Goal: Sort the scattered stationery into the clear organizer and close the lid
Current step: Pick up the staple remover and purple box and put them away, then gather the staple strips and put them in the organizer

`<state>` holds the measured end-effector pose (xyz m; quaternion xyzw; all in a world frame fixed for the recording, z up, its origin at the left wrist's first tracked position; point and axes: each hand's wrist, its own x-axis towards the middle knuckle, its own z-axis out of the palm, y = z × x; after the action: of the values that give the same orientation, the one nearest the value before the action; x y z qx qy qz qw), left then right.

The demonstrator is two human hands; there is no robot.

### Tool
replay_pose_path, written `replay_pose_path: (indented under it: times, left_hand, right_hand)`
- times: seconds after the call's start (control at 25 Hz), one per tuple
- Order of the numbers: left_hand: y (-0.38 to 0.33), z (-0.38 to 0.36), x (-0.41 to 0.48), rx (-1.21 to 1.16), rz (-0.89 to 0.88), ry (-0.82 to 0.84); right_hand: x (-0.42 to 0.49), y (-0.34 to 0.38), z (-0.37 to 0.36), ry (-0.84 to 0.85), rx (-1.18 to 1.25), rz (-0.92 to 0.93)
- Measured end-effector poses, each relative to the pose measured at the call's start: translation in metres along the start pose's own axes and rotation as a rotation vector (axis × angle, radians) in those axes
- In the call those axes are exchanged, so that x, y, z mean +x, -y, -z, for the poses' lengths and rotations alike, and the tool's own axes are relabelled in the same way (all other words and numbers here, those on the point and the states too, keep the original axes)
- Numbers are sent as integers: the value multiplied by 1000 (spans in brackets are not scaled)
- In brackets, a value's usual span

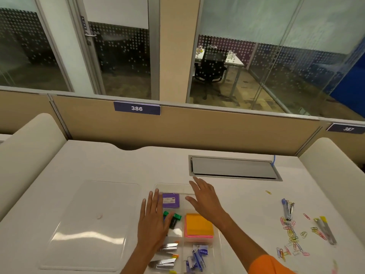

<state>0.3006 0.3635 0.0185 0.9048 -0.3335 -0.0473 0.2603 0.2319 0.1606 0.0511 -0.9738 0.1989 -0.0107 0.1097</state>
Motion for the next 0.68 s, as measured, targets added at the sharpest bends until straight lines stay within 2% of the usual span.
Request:
replay_pose_path:
  times: [0.2, 0.4, 0.68]
  left_hand:
    - [-55, -6, 12, 125, -86, 73]
    - [-113, -33, 12, 236, -148, 66]
    - [-195, -87, 3, 211, -275, 70]
  right_hand:
    - [-37, -41, 10, -98, -41, -100]
    - [-80, -91, 22, -144, -25, -216]
    - [-153, -176, 39, -166, 58, -387]
